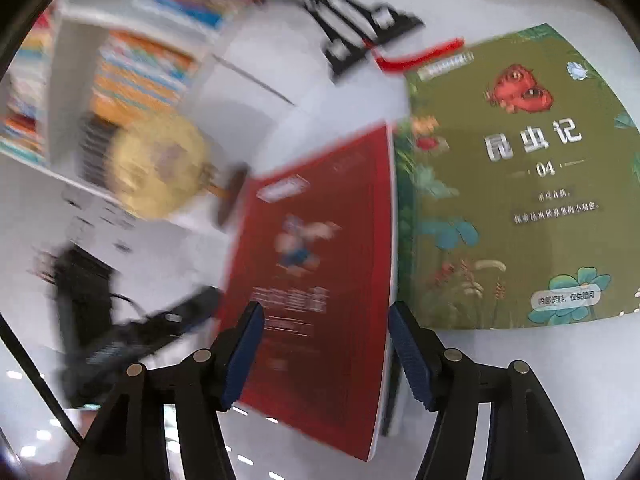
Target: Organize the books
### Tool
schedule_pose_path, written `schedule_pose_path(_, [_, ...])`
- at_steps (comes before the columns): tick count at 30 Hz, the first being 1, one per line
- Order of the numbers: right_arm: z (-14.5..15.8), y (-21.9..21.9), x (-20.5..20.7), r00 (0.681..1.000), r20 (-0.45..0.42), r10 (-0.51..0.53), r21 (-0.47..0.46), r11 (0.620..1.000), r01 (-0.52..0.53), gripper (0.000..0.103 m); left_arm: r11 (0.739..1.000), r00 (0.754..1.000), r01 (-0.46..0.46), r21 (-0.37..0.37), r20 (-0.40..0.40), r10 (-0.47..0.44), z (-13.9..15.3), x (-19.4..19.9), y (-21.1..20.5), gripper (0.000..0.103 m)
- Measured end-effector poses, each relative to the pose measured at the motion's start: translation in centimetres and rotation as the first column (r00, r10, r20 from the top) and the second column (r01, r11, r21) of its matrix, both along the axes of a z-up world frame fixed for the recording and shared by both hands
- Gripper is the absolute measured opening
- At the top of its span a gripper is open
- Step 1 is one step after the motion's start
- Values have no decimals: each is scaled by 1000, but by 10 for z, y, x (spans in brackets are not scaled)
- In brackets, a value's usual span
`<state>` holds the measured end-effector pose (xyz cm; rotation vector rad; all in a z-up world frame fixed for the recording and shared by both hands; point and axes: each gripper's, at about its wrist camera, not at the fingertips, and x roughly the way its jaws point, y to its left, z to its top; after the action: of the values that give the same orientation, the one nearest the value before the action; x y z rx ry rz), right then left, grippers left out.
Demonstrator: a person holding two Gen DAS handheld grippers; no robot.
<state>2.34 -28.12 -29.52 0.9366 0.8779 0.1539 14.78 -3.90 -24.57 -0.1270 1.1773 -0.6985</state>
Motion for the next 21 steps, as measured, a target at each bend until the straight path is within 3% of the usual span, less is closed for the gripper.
schedule_pose_path(3, [8, -9, -8, 997, 67, -28, 51, 998, 24, 60, 1000, 1000, 16, -21, 0, -16, 2, -2, -6, 56])
schedule_pose_path(5, [10, -10, -8, 996, 89, -22, 73, 997, 16, 54, 1000, 1000, 23, -20, 18, -23, 4, -5, -9, 56])
schedule_pose_path(7, [14, -8, -7, 992, 123, -6, 108, 994, -8, 38, 999, 999, 41, -22, 30, -40, 7, -9, -14, 47])
schedule_pose_path(8, [14, -5, -8, 992, 128, 16, 118, 993, -31, 37, 999, 998, 46, -14, 35, -46, 7, -9, -18, 44])
schedule_pose_path(10, [15, 9, 1, 992, 105, 71, 70, 994, -78, 37, 998, 997, 50, 25, 52, -51, 7, -10, -22, 30])
schedule_pose_path(12, [14, 18, 7, 990, 102, 97, 37, 994, -101, 37, 999, 999, 35, 23, 31, -36, 4, -7, -22, 30])
schedule_pose_path(16, [11, 23, 15, 992, 34, 119, -55, 992, -117, 9, 1000, 998, 1, -14, -56, -2, -5, 2, -13, 31])
schedule_pose_path(18, [3, 16, 14, 995, 5, 103, -38, 994, -103, 7, 1000, 995, -16, 23, -103, 18, -17, 7, -15, 36])
schedule_pose_path(21, [0, 12, 13, 995, -8, 97, -39, 995, -97, 7, 995, 992, -27, 96, -122, 39, -31, 9, -23, 36])
